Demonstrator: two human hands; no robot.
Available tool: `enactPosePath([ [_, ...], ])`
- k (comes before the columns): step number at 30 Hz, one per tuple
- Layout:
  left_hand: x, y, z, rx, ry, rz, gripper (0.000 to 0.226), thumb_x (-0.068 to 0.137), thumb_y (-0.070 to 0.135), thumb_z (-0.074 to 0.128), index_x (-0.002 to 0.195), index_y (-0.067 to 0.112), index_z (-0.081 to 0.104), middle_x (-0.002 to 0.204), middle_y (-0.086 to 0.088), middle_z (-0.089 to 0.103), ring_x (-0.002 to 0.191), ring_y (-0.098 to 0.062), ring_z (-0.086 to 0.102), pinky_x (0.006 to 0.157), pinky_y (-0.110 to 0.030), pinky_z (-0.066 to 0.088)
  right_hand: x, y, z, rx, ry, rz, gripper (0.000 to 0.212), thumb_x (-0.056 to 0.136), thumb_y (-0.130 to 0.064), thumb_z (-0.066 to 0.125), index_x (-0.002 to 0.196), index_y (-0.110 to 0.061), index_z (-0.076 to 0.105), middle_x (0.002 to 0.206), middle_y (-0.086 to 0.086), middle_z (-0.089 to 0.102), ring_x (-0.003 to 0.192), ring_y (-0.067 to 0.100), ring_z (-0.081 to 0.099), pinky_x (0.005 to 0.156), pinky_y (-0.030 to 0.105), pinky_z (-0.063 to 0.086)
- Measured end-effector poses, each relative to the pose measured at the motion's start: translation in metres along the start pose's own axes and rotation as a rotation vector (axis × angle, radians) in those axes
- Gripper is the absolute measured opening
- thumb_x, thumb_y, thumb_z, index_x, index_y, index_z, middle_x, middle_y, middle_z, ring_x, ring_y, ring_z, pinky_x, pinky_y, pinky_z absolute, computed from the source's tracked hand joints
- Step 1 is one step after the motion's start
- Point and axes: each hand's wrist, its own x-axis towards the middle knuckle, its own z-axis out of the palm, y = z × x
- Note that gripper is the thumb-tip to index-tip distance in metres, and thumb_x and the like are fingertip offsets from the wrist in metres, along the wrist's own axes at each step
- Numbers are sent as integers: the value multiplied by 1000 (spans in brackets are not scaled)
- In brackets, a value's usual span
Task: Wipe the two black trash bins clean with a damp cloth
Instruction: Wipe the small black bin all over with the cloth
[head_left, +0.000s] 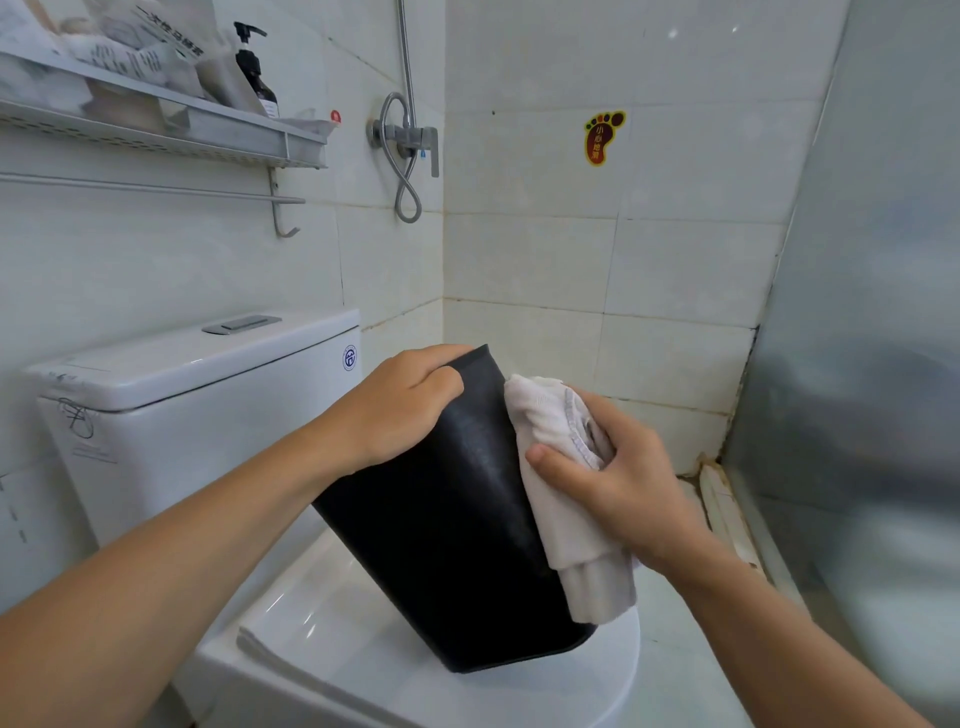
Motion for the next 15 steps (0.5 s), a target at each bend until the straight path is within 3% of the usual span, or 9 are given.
enactPosePath([
  [2, 1, 3, 1, 5, -13, 17, 36, 99, 18, 37, 118, 11, 67, 113, -7, 71, 107, -24, 62, 102, -49, 47, -1, 2, 8, -20, 43, -9, 46, 87, -40, 78, 130, -45, 61, 116, -14, 71, 112, 4, 66, 93, 23, 52],
  [4, 0, 6, 2, 17, -17, 20, 42, 91, 25, 35, 116, 9, 66, 114, -11, 69, 107, -28, 60, 100, -52, 47, -3, 2, 15, -103, 28, -27, 54, 88, -59, 63, 139, -52, 47, 119, -5, 66, 113, 8, 62, 92, 30, 52],
  [7, 2, 6, 3, 23, -14, 8, 47, 89, 29, 35, 119, 6, 64, 123, -16, 66, 113, -30, 60, 104, -54, 45, -9, 0, 25, -244, 25, -52, 41, 101, -56, 44, 141, -55, 34, 110, -8, 58, 105, 6, 54, 79, 22, 45],
  [9, 3, 4, 4, 15, -10, -13, 42, 96, 25, 37, 123, 14, 67, 128, -10, 67, 118, -25, 59, 109, -46, 45, -13, -5, 31, -361, 71, -72, 41, 102, -53, 39, 142, -49, 31, 103, -5, 55, 93, 10, 55, 71, 23, 45],
  [11, 3, 4, 4, 18, -3, -23, 41, 100, 20, 39, 129, 20, 68, 132, -5, 68, 117, -18, 60, 108, -37, 44, -13, -6, 33, -434, 121, -129, 47, 99, -53, 44, 143, -42, 32, 103, -6, 58, 86, 15, 58, 67, 32, 50],
  [15, 2, 5, 3, 23, 2, -19, 47, 89, 29, 35, 121, 18, 67, 123, -8, 70, 116, -27, 61, 107, -52, 47, -11, -9, 31, -433, 157, -143, 59, 94, -50, 58, 146, -33, 35, 108, -23, 58, 87, 11, 62, 69, 36, 52],
])
